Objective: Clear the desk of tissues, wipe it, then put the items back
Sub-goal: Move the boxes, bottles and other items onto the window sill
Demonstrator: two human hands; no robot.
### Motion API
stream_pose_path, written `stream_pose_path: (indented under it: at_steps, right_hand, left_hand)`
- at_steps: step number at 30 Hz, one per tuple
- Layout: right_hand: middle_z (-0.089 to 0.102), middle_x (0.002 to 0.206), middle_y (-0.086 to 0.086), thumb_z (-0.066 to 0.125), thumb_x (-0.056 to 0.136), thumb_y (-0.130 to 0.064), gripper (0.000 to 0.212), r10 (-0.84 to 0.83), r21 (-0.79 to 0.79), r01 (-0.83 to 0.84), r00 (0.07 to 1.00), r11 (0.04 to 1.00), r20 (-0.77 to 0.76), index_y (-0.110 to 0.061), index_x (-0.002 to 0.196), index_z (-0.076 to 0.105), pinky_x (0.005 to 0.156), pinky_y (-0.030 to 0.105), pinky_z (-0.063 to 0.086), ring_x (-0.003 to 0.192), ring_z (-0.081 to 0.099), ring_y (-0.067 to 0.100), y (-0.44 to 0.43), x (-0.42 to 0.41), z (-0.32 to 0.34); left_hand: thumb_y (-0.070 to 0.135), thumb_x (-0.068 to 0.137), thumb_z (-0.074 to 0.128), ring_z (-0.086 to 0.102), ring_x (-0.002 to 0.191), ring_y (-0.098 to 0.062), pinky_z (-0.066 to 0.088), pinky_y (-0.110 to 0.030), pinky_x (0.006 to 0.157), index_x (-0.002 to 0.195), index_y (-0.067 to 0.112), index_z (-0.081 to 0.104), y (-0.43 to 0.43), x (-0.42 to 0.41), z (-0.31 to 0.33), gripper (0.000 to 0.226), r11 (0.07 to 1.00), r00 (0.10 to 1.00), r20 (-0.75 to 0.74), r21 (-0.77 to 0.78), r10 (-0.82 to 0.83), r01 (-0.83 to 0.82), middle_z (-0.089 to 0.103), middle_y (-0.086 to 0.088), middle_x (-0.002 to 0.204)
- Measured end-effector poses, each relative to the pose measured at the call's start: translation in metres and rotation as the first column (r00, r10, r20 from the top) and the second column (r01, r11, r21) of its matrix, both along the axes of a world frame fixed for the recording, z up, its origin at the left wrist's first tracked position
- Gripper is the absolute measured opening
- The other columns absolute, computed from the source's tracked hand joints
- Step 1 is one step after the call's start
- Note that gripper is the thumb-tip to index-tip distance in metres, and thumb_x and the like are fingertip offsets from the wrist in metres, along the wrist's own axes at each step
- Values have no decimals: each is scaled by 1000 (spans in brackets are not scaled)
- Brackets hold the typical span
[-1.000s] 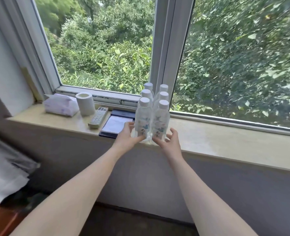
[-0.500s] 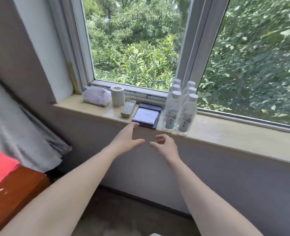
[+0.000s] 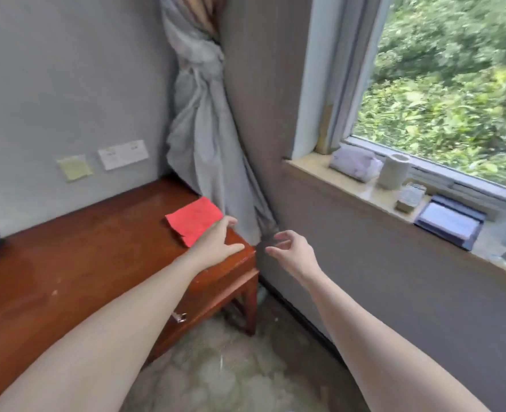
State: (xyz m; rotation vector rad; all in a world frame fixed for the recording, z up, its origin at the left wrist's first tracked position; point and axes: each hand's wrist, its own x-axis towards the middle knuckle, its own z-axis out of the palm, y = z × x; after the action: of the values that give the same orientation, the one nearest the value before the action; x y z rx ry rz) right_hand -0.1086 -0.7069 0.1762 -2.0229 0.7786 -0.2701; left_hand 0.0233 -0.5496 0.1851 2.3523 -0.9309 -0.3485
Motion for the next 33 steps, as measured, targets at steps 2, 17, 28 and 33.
stream_pose_path:
  at_steps: [2,17,28,33]
  right_hand:
    - [68,108,0,74,82,-29,39,107,-14,-107,994,994,-8,-19,118,63,88,30,50,103,63,17,34,32,0]
    - [67,104,0,70,87,-31,40,695,-84,-709,703,700,-150,-18,123,55,67,26,49,89,64,19,210,223,-16]
    - [65,101,0,68,89,-28,37,890,-62,-909,416,412,-186,-19,122,53,74,32,53,89,61,20,324,350,-2]
    - [63,109,2,69,89,-31,45,919,-98,-939,343,329,-194,-22,128,50,80,32,53,90,62,20,369,395,11]
  left_hand:
    - [28,85,75,46,133,-20,33,-26,106,139,13,43,48,17,2,65,996,996,12,32,84,-84,48,-7,145]
    - [41,93,63,45,135,-19,46,-43,105,145,29,36,291,74,-7,60,778,802,34,222,597,-588,34,4,155]
    - [38,93,63,44,136,-20,45,-43,107,149,25,33,387,110,16,64,507,540,78,255,838,-824,33,3,156]
    - [38,93,64,44,137,-23,43,-41,108,150,24,31,438,130,26,67,412,457,107,292,883,-863,31,0,157]
